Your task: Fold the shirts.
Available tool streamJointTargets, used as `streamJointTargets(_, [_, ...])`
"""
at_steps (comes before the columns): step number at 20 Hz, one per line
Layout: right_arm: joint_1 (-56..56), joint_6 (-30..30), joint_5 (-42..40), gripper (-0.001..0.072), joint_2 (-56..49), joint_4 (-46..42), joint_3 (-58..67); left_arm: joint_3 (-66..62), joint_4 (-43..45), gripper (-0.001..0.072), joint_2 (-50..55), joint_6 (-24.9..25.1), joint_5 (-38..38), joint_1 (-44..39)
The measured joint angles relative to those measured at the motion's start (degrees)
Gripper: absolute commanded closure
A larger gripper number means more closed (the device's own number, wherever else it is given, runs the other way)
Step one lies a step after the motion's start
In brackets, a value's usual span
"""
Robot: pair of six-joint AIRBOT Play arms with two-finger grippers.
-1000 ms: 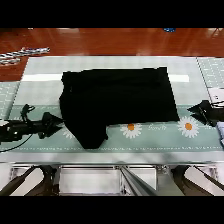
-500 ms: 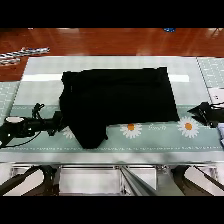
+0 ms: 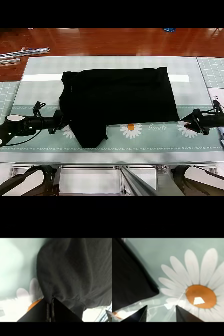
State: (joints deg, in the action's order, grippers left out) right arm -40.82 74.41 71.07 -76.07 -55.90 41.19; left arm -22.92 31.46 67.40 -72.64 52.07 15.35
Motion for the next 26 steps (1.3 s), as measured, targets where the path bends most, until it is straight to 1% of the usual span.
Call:
streamJointTargets(3, [0.44, -1.22, -0.28, 0.0303, -2.58, 2.8, 0.13, 0.0, 0.0, 0.0688, 0.0, 0.0, -0.15, -0.02])
streamJointTargets(6, [3.69, -1.68, -1.05, 0.0305, -4.87, 4.83, 1.18, 0.0, 0.0, 0.0688, 0.0, 0.0, -0.22, -0.02])
streamJointTargets(7, [5.4, -1.55, -1.97, 0.0377, -5.42, 5.09, 1.84, 0.0, 0.0, 0.0688, 0.0, 0.0, -0.22, -0.02])
streamJointTargets(8, [6.99, -1.27, -3.52, 0.052, -5.84, 5.14, 2.58, -0.04, 0.0, 0.0688, 0.0, 0.0, -0.22, -0.02])
streamJointTargets(9, [8.79, -0.96, -5.79, 0.0686, -6.23, 4.74, 3.54, -0.17, -0.02, 0.0688, 0.0, -0.02, -0.17, 0.0])
streamJointTargets(11, [11.98, -0.94, -7.39, 0.0682, -6.64, 4.68, 6.23, -1.31, -0.44, 0.0688, 0.0, -0.02, 0.48, 0.02])
streamJointTargets(12, [13.46, -1.33, -6.67, 0.0682, -6.73, 5.44, 8.15, -2.49, -0.59, 0.0688, 0.0, -0.02, 1.09, 0.04])
streamJointTargets(16, [16.87, -2.03, -0.66, 0.0683, -5.79, 6.54, 19.61, -12.92, -1.11, 0.0688, -1.4, -0.26, 5.79, 0.02])
streamJointTargets(19, [17.7, -1.55, 2.54, 0.0683, -2.47, 8.22, 31.1, -26.58, -1.36, 0.0689, -4.63, -1.33, 8.17, 0.04])
streamJointTargets(21, [17.94, -1.55, 2.86, 0.0683, 0.72, 10.12, 39.26, -37.38, -1.49, 0.0688, -6.84, -1.9, 9.07, 0.09])
streamJointTargets(26, [18.21, -0.96, 0.44, 0.0683, 11.21, 12.11, 56.02, -65.46, -1.2, 0.0689, -10.32, -3.06, 10.69, 1.9])
